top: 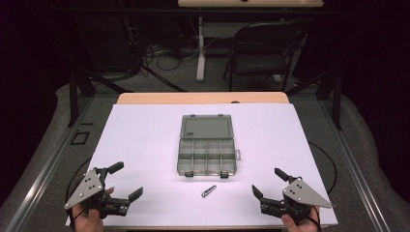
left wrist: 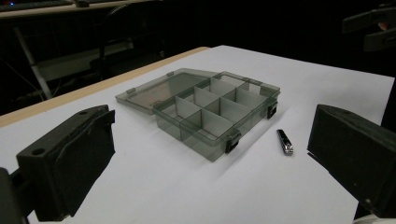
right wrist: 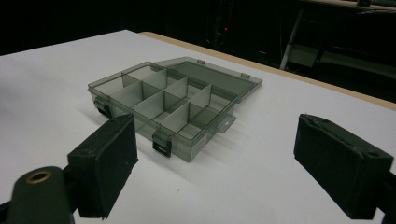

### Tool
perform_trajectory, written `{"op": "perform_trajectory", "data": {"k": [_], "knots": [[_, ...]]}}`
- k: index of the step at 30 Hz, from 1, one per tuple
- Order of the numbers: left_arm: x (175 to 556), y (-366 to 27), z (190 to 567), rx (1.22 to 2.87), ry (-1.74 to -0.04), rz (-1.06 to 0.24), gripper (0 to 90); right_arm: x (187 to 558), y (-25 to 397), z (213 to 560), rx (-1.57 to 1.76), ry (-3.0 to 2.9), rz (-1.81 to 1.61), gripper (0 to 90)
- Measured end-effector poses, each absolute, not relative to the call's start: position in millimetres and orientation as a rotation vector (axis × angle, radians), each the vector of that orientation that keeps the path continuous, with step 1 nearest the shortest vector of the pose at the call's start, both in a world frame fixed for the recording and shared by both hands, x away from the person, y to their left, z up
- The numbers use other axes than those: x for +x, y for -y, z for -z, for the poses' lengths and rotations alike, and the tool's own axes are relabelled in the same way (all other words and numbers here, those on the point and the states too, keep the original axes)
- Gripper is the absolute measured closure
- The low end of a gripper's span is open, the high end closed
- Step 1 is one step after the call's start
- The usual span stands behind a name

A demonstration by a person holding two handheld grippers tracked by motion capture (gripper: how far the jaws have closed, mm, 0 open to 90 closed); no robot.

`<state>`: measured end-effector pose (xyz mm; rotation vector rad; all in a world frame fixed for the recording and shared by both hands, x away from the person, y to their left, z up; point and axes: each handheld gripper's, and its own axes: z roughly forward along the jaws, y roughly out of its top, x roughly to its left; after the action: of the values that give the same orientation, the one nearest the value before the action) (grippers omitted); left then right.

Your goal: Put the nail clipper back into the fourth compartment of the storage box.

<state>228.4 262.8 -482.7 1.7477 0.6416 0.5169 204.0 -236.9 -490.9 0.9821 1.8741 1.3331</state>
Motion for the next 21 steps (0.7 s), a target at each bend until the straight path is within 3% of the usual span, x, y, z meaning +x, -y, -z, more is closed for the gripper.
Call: {"op": "perform_trajectory", "data": {"k": [21], "knots": [[228.8,-263.5,483.9,1.751,-0.67,-0.507,0.4,208.7,223.0,493.8,0.973,-1.966,-1.337,12.8]]}}
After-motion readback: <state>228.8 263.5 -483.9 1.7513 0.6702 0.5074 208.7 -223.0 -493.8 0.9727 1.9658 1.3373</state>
